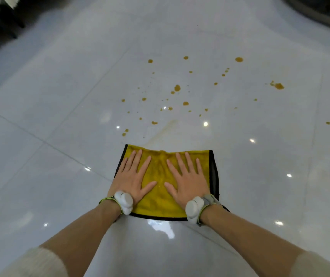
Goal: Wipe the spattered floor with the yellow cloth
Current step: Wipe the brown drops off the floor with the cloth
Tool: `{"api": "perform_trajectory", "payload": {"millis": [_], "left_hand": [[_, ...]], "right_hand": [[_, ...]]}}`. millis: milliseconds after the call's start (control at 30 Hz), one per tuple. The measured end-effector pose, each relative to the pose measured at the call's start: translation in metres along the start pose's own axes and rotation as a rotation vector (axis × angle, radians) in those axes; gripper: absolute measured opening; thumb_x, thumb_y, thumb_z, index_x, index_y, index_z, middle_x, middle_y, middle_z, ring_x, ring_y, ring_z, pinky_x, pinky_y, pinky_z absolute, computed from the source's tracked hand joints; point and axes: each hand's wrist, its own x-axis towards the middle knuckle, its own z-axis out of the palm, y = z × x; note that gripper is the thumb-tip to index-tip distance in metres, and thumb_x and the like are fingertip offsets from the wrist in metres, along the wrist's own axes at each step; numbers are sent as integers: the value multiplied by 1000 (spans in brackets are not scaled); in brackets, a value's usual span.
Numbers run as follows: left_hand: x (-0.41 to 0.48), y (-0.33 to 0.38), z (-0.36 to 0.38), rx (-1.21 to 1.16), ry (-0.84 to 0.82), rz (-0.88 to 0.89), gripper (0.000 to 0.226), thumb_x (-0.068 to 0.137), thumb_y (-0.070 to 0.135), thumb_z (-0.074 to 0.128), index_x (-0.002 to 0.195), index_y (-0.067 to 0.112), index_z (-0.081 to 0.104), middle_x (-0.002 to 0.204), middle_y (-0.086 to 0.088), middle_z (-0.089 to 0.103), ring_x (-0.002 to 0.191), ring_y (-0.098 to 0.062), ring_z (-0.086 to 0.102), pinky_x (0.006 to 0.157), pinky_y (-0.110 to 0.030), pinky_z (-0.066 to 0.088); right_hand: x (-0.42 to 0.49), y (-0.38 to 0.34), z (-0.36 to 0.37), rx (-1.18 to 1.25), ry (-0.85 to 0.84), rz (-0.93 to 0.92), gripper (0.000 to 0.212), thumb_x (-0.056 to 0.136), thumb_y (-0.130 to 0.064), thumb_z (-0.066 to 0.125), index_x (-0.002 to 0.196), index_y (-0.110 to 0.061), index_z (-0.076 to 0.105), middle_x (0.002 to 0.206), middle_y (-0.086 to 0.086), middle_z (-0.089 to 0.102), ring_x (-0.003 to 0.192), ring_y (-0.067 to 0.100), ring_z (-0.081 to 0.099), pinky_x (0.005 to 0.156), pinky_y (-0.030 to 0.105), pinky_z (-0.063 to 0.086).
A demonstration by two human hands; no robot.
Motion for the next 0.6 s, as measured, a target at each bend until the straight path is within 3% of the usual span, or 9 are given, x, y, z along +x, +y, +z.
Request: {"api": "perform_trajectory", "payload": {"millis": [200,433,600], "left_hand": [[80,-40,-9,-29,-17,-53,92,81,81,0,155,26,9,163,-7,5,150,-24,-1,121,-40,3],[193,-77,-20,-19,-17,-44,86,83,78,3,155,31,3,164,-4,-2,150,-22,-5,121,-40,0],[192,-77,-27,-4,-22,-31,84,86,78,8,155,30,3,164,-6,-2,150,-23,-4,121,-40,-1]], "right_hand": [[76,14,0,13,3,109,72,90,-67,21,152,-29,21,160,6,17,148,33,10,117,54,7],[175,49,-6,-5,39,226,70,92,-68,14,152,-32,12,162,3,10,149,30,1,118,55,4],[175,44,-12,-15,44,210,71,92,-67,15,153,-31,11,162,4,8,149,30,-1,118,55,3]]}}
